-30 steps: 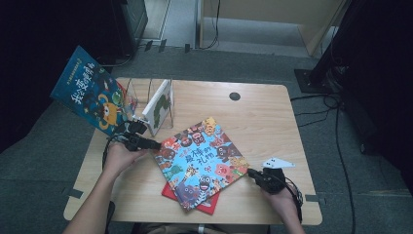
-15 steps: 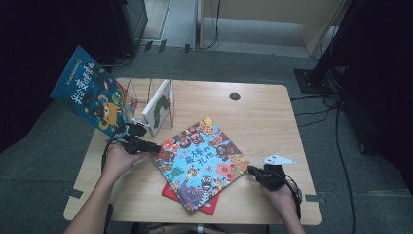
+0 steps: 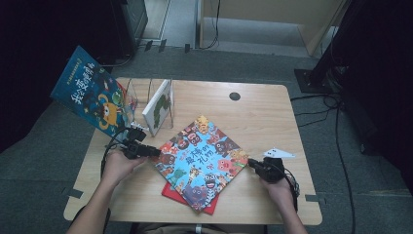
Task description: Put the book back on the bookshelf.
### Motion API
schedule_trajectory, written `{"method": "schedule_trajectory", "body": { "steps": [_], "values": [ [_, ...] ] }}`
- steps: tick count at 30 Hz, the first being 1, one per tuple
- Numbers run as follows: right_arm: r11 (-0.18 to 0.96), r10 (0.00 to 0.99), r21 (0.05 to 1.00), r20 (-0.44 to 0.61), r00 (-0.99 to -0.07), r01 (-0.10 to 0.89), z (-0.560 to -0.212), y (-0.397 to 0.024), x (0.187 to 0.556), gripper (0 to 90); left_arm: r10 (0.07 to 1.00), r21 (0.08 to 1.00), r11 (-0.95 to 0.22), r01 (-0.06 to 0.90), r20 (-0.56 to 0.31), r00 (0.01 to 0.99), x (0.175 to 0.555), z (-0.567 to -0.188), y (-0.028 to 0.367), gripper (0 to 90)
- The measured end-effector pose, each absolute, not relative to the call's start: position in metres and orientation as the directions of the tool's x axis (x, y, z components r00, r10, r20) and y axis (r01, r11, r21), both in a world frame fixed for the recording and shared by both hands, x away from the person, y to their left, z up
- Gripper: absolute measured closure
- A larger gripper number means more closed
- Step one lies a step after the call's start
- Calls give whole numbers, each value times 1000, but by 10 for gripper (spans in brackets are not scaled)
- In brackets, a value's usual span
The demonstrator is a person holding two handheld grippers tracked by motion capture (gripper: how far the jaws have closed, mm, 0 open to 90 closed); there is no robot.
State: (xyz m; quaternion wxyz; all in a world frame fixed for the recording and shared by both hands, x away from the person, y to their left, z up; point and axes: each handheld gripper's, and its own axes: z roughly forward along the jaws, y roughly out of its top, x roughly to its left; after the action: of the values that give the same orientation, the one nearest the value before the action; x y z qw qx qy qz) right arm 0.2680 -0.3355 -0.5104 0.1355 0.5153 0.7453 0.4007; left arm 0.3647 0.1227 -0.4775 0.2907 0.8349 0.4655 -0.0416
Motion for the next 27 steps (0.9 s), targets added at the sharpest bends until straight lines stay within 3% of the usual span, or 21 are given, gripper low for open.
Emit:
{"method": "schedule_trajectory", "body": {
  "steps": [27],
  "values": [
    [147,883,740,200,-424,656,-511,-333,294,900,759,438,-357,825,-379,530,340,-478,126,651]
  ]
}}
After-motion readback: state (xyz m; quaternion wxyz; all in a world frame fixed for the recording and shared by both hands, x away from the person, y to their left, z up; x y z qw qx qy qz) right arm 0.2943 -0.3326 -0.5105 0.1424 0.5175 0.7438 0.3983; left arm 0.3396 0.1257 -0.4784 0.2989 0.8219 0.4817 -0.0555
